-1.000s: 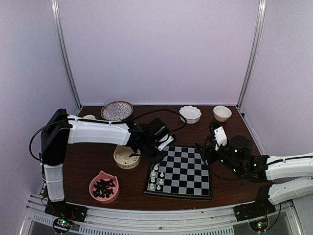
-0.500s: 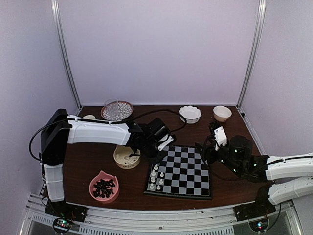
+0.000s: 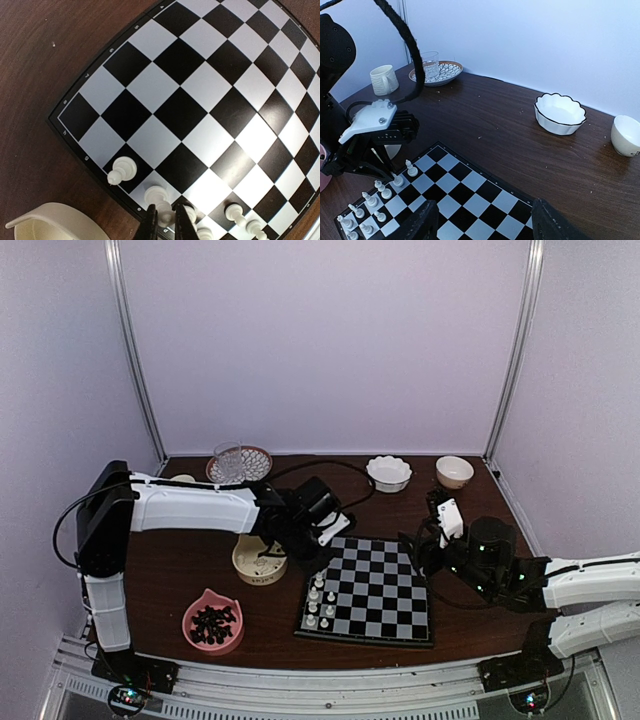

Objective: Set up the chess pieces on the board
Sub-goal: Place the queen at d1.

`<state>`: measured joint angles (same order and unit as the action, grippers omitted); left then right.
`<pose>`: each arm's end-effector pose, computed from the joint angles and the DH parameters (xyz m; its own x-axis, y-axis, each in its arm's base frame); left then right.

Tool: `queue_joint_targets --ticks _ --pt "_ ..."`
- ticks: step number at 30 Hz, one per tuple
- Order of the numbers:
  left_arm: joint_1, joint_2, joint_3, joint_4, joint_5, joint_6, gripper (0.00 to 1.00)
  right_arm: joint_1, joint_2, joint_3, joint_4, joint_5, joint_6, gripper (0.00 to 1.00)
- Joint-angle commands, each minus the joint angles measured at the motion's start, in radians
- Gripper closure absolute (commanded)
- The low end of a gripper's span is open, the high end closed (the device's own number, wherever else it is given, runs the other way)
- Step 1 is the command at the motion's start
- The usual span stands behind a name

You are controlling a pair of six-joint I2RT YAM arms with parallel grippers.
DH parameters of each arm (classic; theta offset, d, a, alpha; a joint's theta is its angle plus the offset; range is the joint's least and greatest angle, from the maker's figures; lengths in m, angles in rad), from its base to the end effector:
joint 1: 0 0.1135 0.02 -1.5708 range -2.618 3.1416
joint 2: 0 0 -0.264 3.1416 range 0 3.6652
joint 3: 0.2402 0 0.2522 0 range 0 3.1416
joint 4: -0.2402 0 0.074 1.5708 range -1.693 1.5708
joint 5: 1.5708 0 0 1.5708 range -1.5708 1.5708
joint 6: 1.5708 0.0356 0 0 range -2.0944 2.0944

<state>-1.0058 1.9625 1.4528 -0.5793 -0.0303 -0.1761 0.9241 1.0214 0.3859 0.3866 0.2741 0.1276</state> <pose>0.2229 -0.3496 0.1932 -0.6137 0.6410 -0.4609 0.7406 0.6697 -0.0548 0.1402 0.1696 0.2149 -0.2249 -0.0945 -0.9698 -0.5864 0.8080 0.0572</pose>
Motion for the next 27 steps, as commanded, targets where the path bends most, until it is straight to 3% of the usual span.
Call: queue_joint_targets --ticks 1,27 --pt "0.010 -0.036 -0.009 0.010 0.021 -0.012 0.92 -0.004 0.011 0.007 0.010 -0.006 0.004 0.33" --pt "0.027 -0.005 -0.008 0.028 0.085 -0.021 0.83 -0.005 0.011 0.008 0.010 -0.012 0.005 0.33"
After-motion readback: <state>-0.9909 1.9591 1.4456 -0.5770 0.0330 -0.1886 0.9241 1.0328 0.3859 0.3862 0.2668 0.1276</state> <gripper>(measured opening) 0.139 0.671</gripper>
